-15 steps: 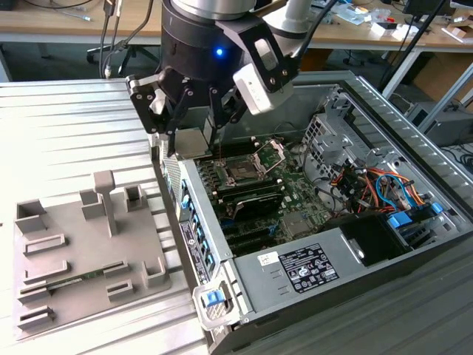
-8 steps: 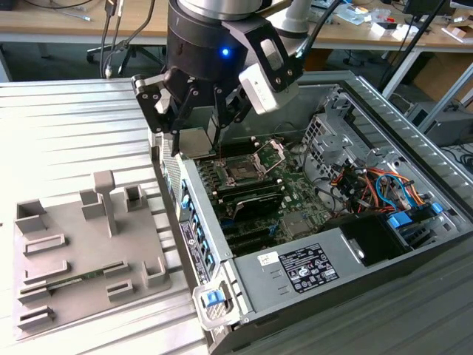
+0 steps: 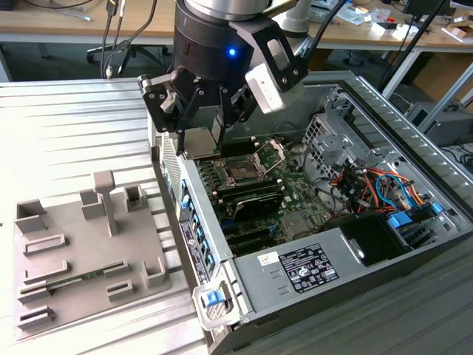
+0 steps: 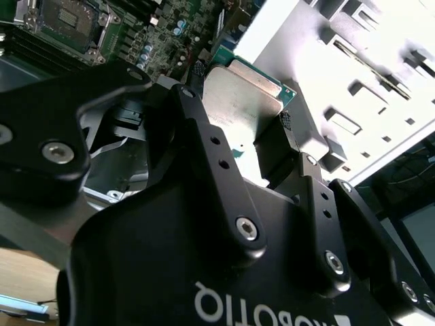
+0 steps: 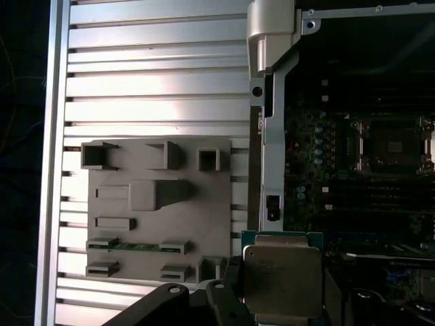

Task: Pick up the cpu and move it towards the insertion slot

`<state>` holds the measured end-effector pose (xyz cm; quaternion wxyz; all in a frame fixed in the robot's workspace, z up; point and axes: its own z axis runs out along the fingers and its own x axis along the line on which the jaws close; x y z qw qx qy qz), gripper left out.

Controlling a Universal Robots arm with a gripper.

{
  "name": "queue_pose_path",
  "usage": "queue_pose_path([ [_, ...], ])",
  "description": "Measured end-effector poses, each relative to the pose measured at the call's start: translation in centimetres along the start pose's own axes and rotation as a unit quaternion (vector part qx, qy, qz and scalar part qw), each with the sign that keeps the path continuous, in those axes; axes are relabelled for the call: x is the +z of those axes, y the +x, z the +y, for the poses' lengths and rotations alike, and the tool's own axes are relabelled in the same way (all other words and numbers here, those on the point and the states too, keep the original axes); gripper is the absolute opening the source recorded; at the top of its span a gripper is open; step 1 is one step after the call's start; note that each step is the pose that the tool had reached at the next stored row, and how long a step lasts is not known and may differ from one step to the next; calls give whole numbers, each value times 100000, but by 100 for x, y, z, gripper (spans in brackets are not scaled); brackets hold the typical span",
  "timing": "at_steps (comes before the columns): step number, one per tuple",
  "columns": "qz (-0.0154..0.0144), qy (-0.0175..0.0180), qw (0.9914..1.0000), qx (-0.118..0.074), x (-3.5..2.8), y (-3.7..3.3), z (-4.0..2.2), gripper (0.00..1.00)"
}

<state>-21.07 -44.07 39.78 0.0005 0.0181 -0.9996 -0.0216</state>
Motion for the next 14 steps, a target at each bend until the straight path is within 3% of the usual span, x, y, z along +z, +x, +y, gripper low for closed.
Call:
queue_pose_path([
  [6,3,1,100000,-1,0,-47,-2,55],
  [10,2,2,100000,3,-1,-158,-6,55],
  [12,3,2,100000,-1,-1,-253,-9,55],
  [14,1,3,100000,0,-1,-272,-10,55],
])
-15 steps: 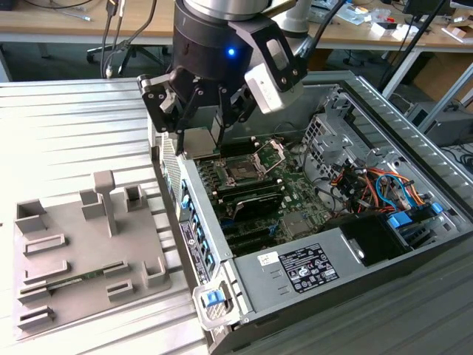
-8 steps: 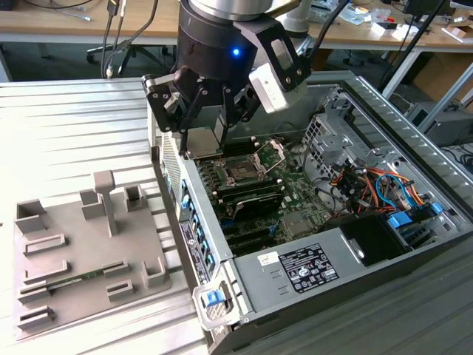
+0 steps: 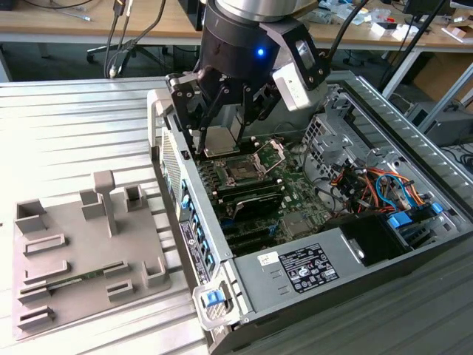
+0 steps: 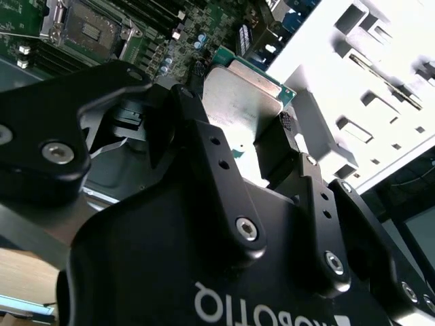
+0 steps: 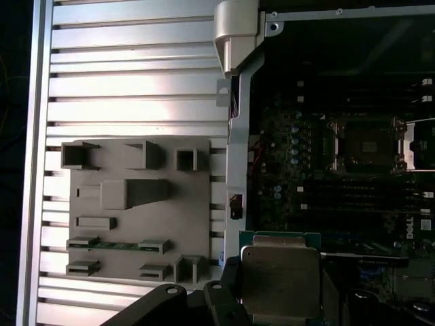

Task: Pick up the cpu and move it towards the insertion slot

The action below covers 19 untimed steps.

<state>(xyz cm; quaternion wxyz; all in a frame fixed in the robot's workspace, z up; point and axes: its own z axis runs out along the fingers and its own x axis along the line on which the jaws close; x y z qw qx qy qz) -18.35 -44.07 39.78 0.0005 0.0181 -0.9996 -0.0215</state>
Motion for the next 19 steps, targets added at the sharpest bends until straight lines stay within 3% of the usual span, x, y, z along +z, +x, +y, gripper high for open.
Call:
queue_pose_path([
  [19,2,0,100000,0,0,-168,-6,55],
])
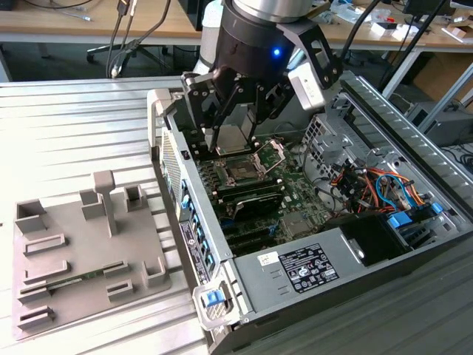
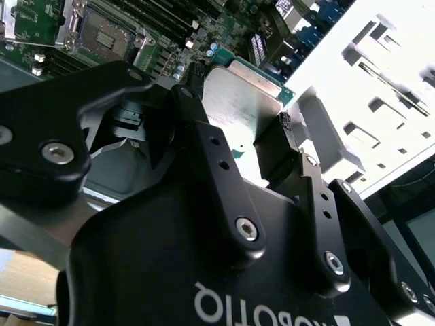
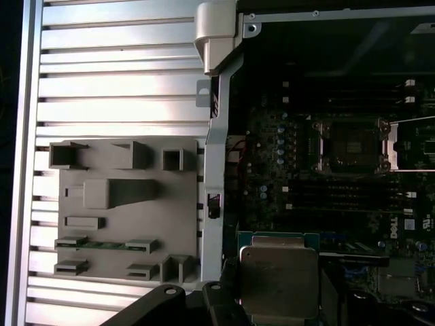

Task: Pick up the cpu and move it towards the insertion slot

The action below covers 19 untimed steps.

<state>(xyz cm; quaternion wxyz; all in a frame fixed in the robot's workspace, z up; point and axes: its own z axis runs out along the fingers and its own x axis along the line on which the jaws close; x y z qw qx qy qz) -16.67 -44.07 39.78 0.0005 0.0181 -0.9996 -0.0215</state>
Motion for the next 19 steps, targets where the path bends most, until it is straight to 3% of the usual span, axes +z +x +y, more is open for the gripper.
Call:
queue_pose_path([
  [19,-3,-2,100000,-3,0,-166,-6,55],
])
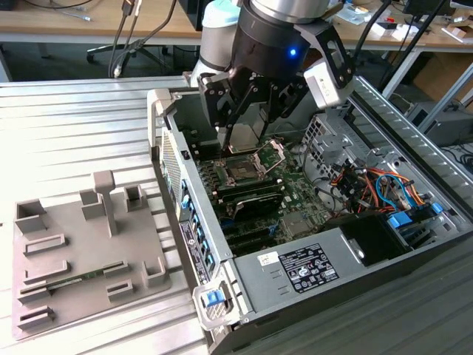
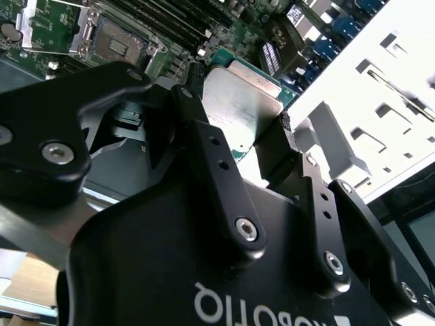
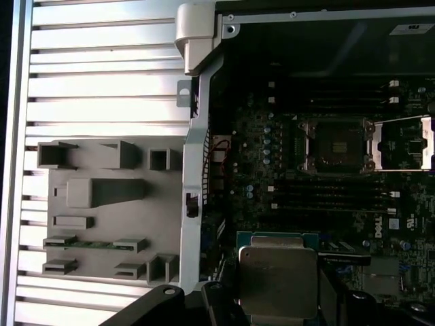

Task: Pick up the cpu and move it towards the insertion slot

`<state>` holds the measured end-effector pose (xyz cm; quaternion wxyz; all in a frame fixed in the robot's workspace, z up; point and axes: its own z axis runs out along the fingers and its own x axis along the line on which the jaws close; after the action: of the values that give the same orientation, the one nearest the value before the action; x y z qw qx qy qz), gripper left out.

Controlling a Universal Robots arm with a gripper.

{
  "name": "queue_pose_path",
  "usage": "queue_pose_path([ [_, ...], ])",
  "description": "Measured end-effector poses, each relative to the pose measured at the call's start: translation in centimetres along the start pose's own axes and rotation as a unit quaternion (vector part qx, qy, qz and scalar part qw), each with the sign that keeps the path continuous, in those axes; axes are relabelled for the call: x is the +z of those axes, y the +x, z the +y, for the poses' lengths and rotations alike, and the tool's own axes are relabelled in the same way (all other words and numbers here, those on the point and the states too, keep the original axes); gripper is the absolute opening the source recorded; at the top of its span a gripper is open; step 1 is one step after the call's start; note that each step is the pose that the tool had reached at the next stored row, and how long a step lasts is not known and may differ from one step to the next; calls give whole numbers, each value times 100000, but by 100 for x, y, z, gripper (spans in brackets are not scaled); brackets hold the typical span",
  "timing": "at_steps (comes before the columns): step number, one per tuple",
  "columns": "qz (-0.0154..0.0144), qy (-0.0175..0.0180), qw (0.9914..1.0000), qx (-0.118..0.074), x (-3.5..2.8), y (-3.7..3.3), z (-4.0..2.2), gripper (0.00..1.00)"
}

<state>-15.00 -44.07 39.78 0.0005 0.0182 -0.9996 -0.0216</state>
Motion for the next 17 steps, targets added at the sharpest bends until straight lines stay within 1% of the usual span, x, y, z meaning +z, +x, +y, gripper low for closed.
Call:
queue_pose_path([
  [8,4,1,100000,2,-1,-79,-3,55],
  [17,3,0,100000,4,0,-144,-5,55],
])
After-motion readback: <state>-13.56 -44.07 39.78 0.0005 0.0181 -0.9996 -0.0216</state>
